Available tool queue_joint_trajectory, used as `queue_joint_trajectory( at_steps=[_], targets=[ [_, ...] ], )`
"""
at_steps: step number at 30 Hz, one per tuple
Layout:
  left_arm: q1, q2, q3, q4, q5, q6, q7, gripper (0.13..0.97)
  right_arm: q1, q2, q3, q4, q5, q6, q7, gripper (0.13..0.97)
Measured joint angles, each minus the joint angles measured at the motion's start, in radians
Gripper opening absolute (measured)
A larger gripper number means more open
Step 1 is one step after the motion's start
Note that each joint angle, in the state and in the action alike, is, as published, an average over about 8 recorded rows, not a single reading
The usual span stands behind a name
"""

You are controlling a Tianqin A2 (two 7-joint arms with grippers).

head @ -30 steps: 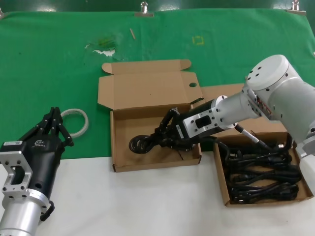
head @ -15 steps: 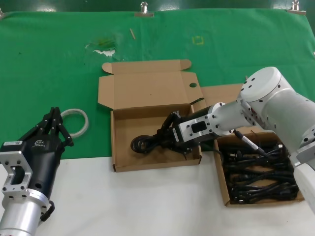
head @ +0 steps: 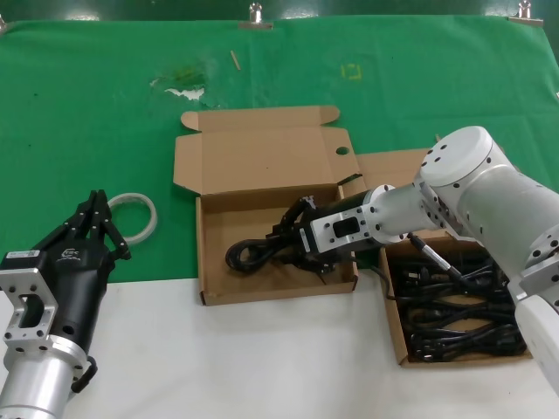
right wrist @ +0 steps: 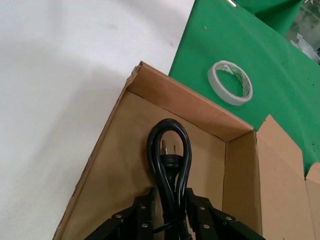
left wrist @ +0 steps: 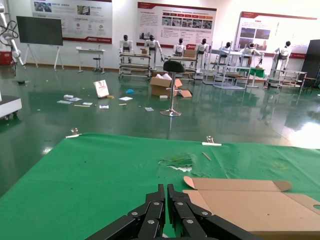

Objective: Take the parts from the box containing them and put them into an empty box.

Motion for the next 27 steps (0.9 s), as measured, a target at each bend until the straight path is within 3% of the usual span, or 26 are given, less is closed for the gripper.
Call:
queue_joint_trajectory(
  at_steps=[9,18,27],
  targets=[
    [0.000,0.000,0.000,0.000,0.000,0.000,0.000,0.156,-0.003,-0.002,0.001,0.000,-0.004,0.017,-0.007,0.314],
    [0.000,0.000,0.000,0.000,0.000,0.000,0.000,0.156,-0.004,-0.002,0.002,0.000,-0.004,0.021,-0.010,0.462],
    [0.000,0.000,0.000,0.000,0.000,0.000,0.000,0.160,-0.004,-0.002,0.002,0.000,-0.004,0.021,-0.010,0.667]
  ],
)
